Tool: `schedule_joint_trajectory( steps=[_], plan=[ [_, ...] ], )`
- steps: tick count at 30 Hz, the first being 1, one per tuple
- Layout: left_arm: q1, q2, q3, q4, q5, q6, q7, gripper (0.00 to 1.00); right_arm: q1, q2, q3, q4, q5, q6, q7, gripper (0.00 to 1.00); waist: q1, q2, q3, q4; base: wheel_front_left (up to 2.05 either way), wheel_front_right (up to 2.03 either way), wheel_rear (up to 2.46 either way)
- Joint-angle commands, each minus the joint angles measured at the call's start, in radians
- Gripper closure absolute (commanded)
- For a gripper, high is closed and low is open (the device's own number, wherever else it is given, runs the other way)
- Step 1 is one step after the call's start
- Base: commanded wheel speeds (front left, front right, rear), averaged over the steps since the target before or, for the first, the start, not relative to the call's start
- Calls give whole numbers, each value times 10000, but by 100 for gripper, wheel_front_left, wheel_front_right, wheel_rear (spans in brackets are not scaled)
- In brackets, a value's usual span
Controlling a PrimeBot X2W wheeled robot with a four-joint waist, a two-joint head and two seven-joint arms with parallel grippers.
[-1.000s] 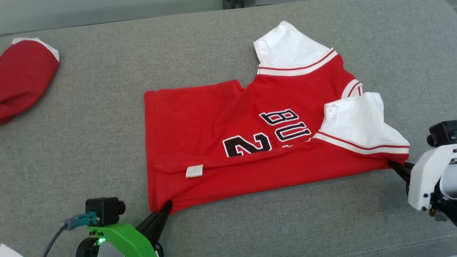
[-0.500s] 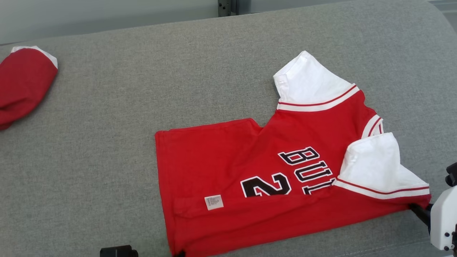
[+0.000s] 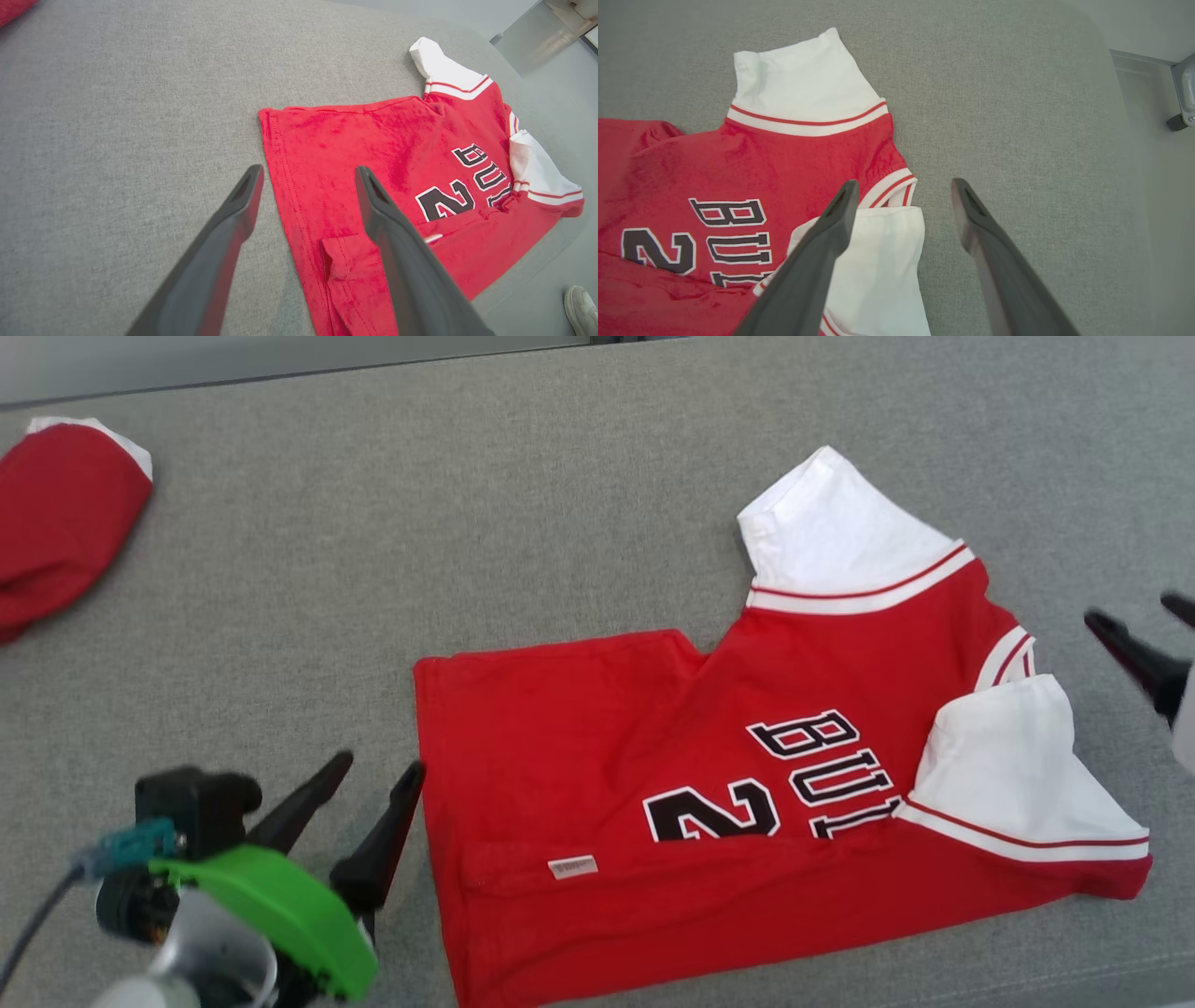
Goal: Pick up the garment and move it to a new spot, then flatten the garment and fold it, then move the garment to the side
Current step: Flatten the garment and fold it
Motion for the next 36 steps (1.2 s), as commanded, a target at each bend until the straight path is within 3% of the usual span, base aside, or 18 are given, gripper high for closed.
schedule_joint_trajectory(
  steps=[1, 8, 14, 20, 26, 36],
  plan=[
    [-815, -198, -36, 199, -131, -159, 279, 0, -806, 162, 227, 110, -258, 0, 81, 0, 0, -1, 938, 230, 0, 0, 0],
    [-4644, -1271, -890, 2657, 65, -1112, 1475, 0, -4561, 1117, 1513, 2142, -1610, 0, 386, 0, 0, -1, 2523, 886, 0, 0, 0],
    [-6178, -1902, -1515, 4632, 253, -1855, 1823, 0, -6135, 1604, 2282, 4035, -2315, 0, 298, 0, 0, -1, 3013, 1339, 0, 0, 0],
    [-6363, -2014, -1905, 5537, 165, -2373, 2044, 0, -6653, 1640, 2828, 5120, -2385, -1, 47, 0, 0, -1, 3065, 1421, 0, 0, 0],
    [-6170, -2048, -2233, 5522, -69, -2656, 2220, 0, -6700, 1586, 3102, 5735, -2164, 0, -191, 0, 0, -1, 3016, 1326, 0, 0, 0],
    [-5846, -1809, -2372, 4929, -263, -2741, 2444, 0, -6674, 1449, 3313, 6128, -1890, -1, -461, 0, 0, -1, 2882, 1208, 0, 0, 0]
  ],
)
